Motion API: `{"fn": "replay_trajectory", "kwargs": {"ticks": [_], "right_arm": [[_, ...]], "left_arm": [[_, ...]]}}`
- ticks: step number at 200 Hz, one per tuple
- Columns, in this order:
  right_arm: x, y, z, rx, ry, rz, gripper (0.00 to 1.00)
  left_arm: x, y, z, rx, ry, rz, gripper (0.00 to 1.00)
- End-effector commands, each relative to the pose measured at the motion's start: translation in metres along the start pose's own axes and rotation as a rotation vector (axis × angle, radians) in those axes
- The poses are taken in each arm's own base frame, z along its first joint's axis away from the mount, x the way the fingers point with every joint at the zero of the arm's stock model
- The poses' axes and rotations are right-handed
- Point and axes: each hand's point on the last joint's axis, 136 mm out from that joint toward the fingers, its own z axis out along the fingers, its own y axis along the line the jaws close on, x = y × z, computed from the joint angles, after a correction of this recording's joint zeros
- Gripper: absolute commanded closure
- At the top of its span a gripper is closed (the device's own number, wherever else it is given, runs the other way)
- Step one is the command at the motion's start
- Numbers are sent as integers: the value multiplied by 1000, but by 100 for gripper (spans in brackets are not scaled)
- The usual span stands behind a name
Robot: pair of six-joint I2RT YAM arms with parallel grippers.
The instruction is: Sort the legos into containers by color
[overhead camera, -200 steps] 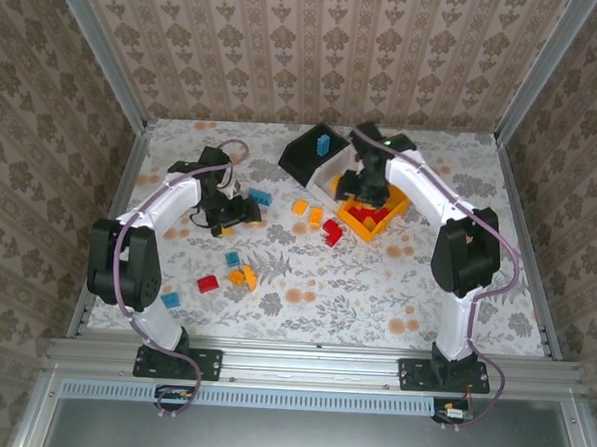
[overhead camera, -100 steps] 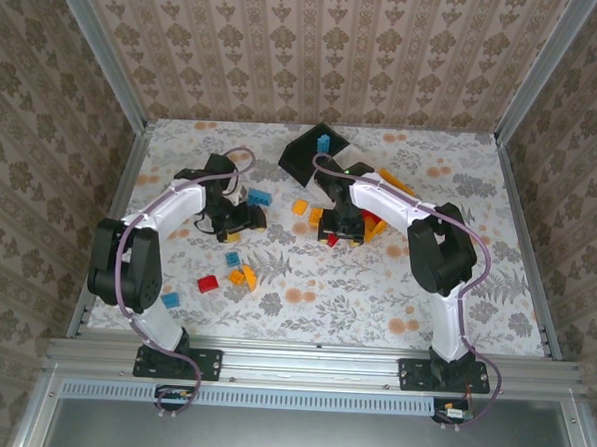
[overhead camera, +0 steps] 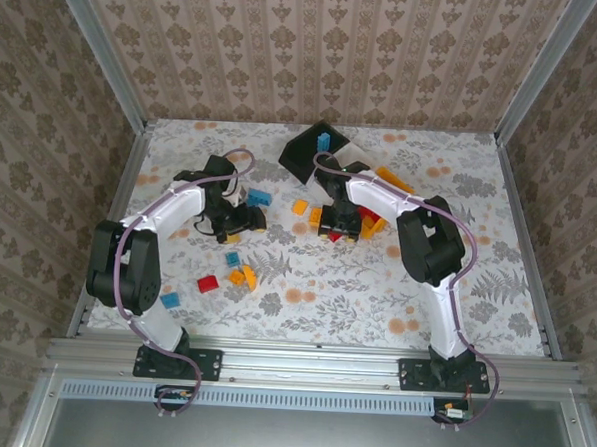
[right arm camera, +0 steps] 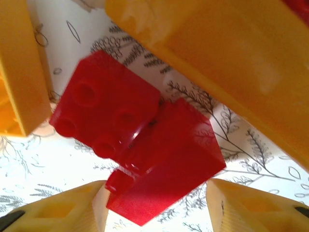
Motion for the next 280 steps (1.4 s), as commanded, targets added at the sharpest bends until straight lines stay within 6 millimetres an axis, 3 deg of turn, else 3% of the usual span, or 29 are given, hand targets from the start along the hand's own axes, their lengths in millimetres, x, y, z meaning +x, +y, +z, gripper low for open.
{"fn": "replay_trajectory", "kwargs": {"ticks": [1, 22, 41, 61, 84, 123, 146, 164, 191, 241, 280], "right_arm": [[-7, -1, 12, 10, 11, 27, 49], [-6, -4, 14, 21, 6, 32, 53], [-4, -8, 11, 27, -3, 37, 64], [3, -14, 1, 28, -16, 36, 72], [19, -21, -14, 9, -14, 38, 73], [50, -28, -61, -64, -43, 8, 78], [51, -28, -99, -116, -94, -21, 78], [38, -32, -122, -142, -128, -12, 77], [3, -43, -127, -151, -146, 30, 77], [-63, -58, -93, -124, -141, 79, 76], [-93, -64, -61, -79, -117, 85, 76]], "left_arm": [[1, -6, -5, 13, 1, 4, 27], [1, -7, -6, 14, 0, 9, 27], [1, -7, -6, 15, 2, 11, 27], [1, -7, -6, 17, 2, 10, 27], [2, -7, -6, 19, -3, 6, 27], [4, -9, -5, 21, -4, 9, 27], [4, -12, -2, 24, 1, 18, 27], [4, -15, 0, 20, 4, 30, 27], [6, -17, 2, 3, 11, 44, 27], [16, -8, -6, -36, 6, 36, 28], [24, 5, -13, -47, -4, 4, 27]]}}
